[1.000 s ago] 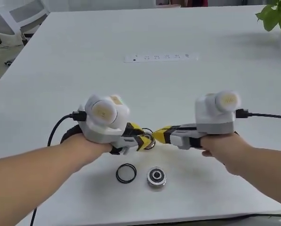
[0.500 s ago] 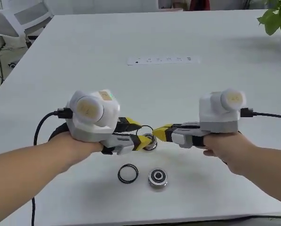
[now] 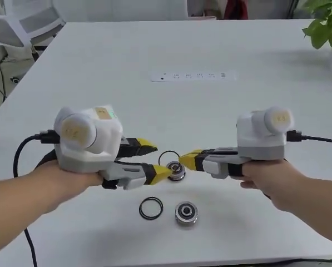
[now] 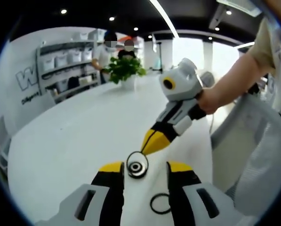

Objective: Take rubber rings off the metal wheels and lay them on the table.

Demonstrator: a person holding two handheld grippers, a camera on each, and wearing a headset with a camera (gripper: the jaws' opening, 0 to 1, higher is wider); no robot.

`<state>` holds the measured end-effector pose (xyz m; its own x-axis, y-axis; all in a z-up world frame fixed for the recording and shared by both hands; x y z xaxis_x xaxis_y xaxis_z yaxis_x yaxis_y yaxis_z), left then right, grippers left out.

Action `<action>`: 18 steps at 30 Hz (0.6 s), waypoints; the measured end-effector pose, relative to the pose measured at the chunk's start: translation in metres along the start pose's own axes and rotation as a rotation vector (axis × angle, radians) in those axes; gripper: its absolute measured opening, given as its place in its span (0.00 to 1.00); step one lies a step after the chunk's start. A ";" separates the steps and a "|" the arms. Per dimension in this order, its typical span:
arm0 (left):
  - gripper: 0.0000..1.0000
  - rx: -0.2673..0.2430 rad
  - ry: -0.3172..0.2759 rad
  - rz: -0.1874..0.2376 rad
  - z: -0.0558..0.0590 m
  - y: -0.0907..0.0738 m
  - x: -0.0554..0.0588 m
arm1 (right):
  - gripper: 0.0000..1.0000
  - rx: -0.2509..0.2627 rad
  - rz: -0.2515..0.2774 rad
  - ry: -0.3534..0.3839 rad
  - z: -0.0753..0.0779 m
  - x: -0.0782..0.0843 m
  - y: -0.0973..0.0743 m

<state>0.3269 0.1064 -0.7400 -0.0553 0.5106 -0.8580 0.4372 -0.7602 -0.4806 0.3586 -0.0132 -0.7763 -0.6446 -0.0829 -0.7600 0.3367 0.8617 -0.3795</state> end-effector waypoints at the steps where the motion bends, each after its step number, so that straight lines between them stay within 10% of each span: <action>1: 0.37 0.001 0.002 0.002 0.001 -0.002 -0.001 | 0.00 -0.003 -0.002 -0.001 -0.001 0.000 0.000; 18: 0.49 0.014 0.003 0.003 0.012 -0.031 0.010 | 0.00 -0.057 -0.023 0.000 -0.021 0.004 0.002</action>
<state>0.3022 0.1299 -0.7360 -0.0515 0.5093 -0.8591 0.4247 -0.7674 -0.4804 0.3417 -0.0016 -0.7689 -0.6517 -0.1036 -0.7514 0.2820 0.8865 -0.3668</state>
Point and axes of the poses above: the centre of the closed fingertips' face, and the gripper's own axes: y roughly forward along the fingers, z roughly to its right, x roughly out of its underside, the point moved 6 cm from there along -y, roughly backward along the fingers, and after that the axes turned 10 degrees about y, right-handed, at the moved point
